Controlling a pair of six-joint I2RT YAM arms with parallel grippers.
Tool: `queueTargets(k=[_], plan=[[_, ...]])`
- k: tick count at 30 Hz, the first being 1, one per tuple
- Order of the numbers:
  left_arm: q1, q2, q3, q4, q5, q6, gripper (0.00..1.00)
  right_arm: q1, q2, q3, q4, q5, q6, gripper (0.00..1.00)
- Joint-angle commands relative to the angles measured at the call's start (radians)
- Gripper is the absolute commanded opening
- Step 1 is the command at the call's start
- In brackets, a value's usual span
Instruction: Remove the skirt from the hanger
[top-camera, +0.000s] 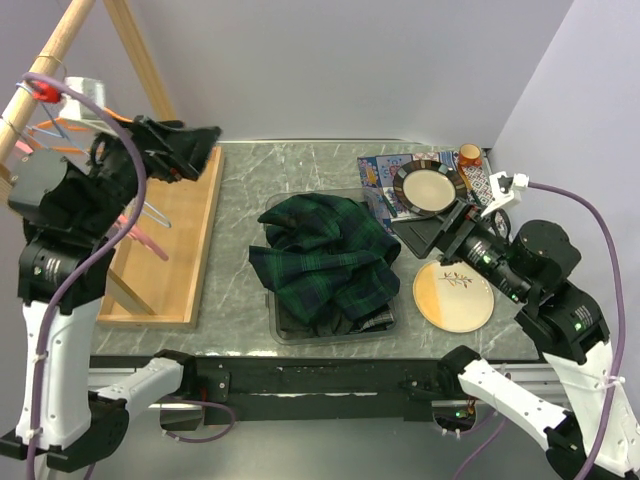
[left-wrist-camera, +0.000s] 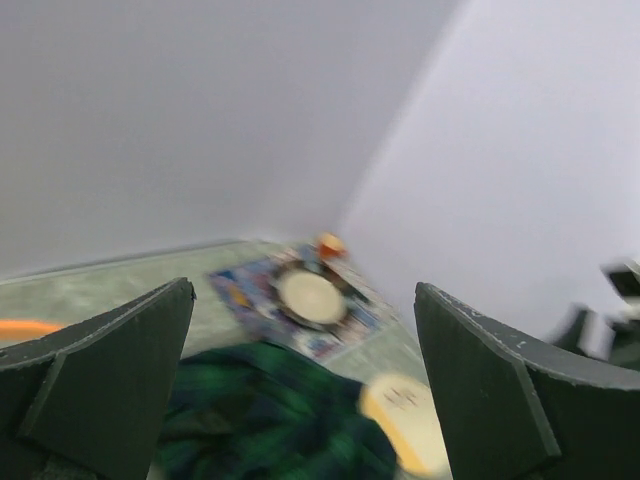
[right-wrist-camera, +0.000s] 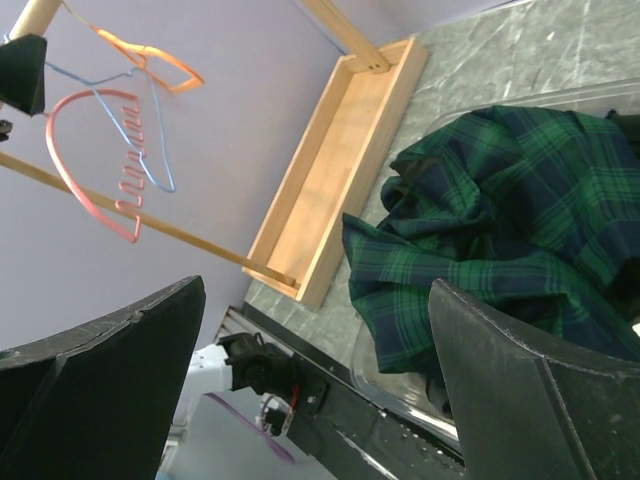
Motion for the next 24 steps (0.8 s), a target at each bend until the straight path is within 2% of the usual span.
queueTargets(k=[1, 6, 9, 12, 17, 24], plan=[[-0.105, 0.029, -0.117, 0.123, 0.229, -0.074, 0.97, -0.003, -0.045, 0.026, -0.013, 0.055, -0.026, 1.0], [-0.344, 0.014, -0.258, 0.182, 0.162, -0.061, 0.97, -0.004, -0.068, 0.055, -0.036, 0.085, -0.021, 1.0], [-0.44, -0.011, -0.33, 0.195, 0.134, -0.054, 0.97, -0.004, -0.094, 0.047, -0.021, 0.07, -0.02, 1.0], [-0.468, -0.081, -0.413, 0.261, 0.096, -0.066, 0.97, -0.004, -0.12, 0.036, 0.001, 0.044, 0.0, 1.0], [-0.468, -0.164, -0.48, 0.313, 0.143, -0.094, 0.97, -0.004, -0.151, 0.046, 0.016, 0.042, 0.006, 1.0], [-0.468, -0.215, -0.529, 0.306, 0.12, -0.092, 0.97, -0.004, -0.171, 0.056, 0.022, 0.027, 0.02, 1.0]])
